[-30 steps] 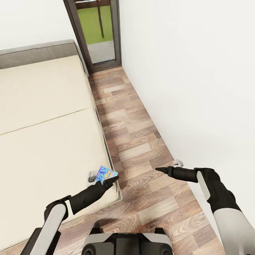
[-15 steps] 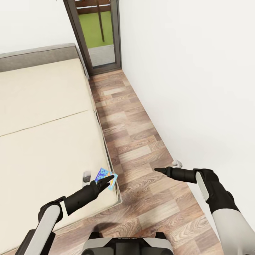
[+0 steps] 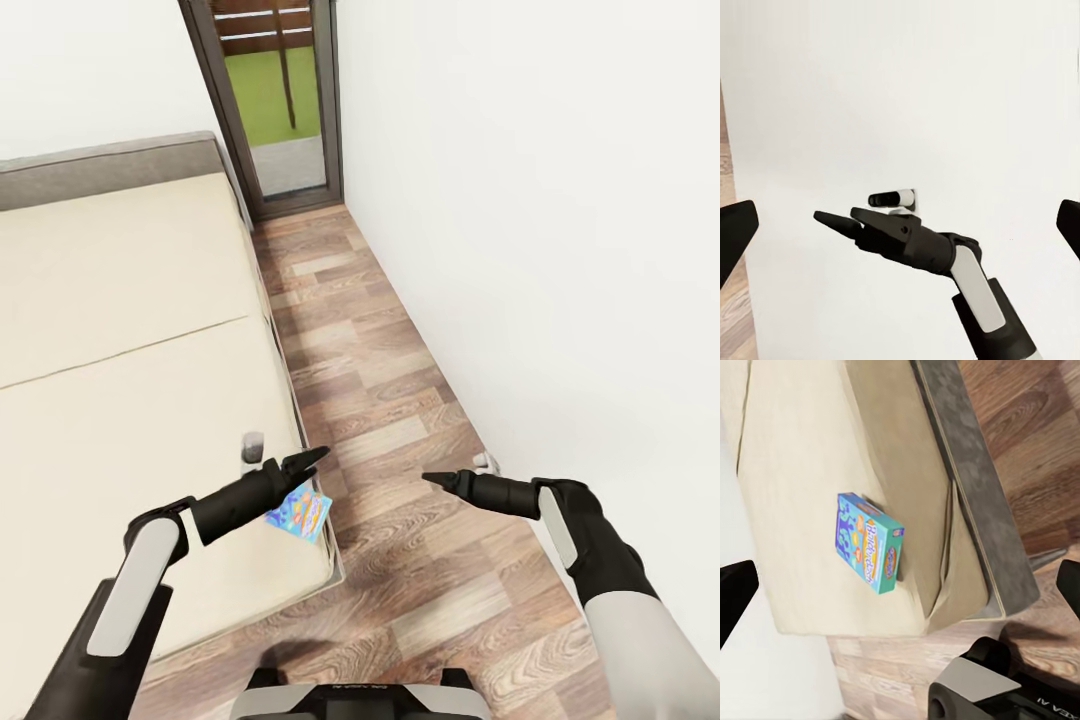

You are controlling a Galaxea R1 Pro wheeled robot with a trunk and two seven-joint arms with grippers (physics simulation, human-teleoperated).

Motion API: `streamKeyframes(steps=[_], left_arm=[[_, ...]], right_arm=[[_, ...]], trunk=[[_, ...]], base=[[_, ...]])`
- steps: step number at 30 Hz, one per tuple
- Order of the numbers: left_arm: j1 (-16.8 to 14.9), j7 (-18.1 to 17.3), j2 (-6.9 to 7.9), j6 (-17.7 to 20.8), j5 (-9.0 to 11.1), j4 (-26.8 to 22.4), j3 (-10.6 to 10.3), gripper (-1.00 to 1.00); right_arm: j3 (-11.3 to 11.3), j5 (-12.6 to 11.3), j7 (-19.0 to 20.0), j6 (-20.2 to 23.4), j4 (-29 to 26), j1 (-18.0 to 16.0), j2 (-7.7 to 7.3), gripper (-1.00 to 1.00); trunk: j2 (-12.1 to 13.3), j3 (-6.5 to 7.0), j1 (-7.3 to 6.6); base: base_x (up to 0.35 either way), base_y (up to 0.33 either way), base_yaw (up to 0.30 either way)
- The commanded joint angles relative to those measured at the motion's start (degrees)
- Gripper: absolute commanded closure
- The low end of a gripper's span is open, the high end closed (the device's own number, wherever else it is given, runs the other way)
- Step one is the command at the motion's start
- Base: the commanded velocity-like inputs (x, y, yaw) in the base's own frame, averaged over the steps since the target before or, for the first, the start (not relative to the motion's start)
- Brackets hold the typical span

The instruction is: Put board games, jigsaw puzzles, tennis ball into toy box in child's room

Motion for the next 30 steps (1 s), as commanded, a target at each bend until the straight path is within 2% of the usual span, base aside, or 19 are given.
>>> streamKeyframes(steps=[1, 10, 12, 13, 15, 18, 21, 22, 24, 30], left_arm=[[-1.2, 0.3, 0.1, 0.8, 0.1, 0.0, 0.0, -1.0], [-4.5, 3.4, 0.09, 3.4, 1.9, 0.7, -0.1, -1.0], [-5.3, 5.6, -0.08, 4.0, 2.4, 0.8, -0.2, -1.0], [-5.3, 5.6, -0.08, 4.0, 2.4, 0.8, -0.2, -1.0], [-5.9, 8.5, -0.24, 4.5, 3.0, 0.7, -0.3, -1.0], [-6.1, 10.1, -0.31, 4.6, 3.4, 0.7, -0.3, -1.0], [-6.5, 14.1, -0.48, 5.0, 5.4, 0.6, -0.2, -1.0], [-6.5, 14.1, -0.48, 5.0, 5.4, 0.6, -0.2, -1.0], [-6.7, 16.0, -0.39, 5.1, 7.0, 0.5, -0.2, -1.0], [-6.8, 18.4, -0.17, 5.2, 9.2, 0.3, -0.1, -1.0]], right_arm=[[-0.1, -0.1, 0.2, 0.2, 0.0, 0.0, 0.07, -1.0], [-0.1, -0.3, 0.3, 0.1, 0.0, 0.0, 0.21, -1.0], [-0.1, -0.3, 0.3, 0.1, 0.0, 0.1, 0.36, -1.0], [-0.1, -0.3, 0.3, 0.1, 0.0, 0.1, 0.36, -1.0], [0.0, -0.2, 0.3, 0.0, 0.0, 0.1, 0.49, -1.0], [0.0, -0.2, 0.3, 0.0, 0.1, 0.1, 0.55, -1.0], [0.1, 0.0, 0.1, -0.1, 0.2, 0.3, 0.8, -1.0], [0.1, 0.0, 0.1, -0.1, 0.2, 0.3, 0.8, -1.0], [0.1, 0.0, 0.0, -0.1, 0.5, 0.3, 1.03, -1.0], [0.2, 0.1, 0.0, -0.1, 0.9, 0.4, 1.26, -1.0]], trunk=[[-0.4, -0.12, 0.23], [-4.1, -0.9, 2.21], [-4.9, -1.07, 2.65], [-5.3, -1.16, 2.87], [-6.1, -1.33, 3.3], [-7.3, -1.59, 3.96], [-8.5, -1.88, 4.62], [-8.9, -1.98, 4.84], [-9.7, -2.23, 5.28], [-12.1, -3.11, 6.6]], base=[[0.0, 0.0, 0.0], [0.0, 0.0, 0.0], [0.0, 0.0, 0.0], [0.0, 0.0, 0.0], [0.0, 0.0, 0.0], [0.0, 0.0, 0.0], [0.0, 0.0, 0.0], [0.0, 0.0, 0.0], [0.0, 0.0, 0.0], [0.0, 0.0, 0.0]])
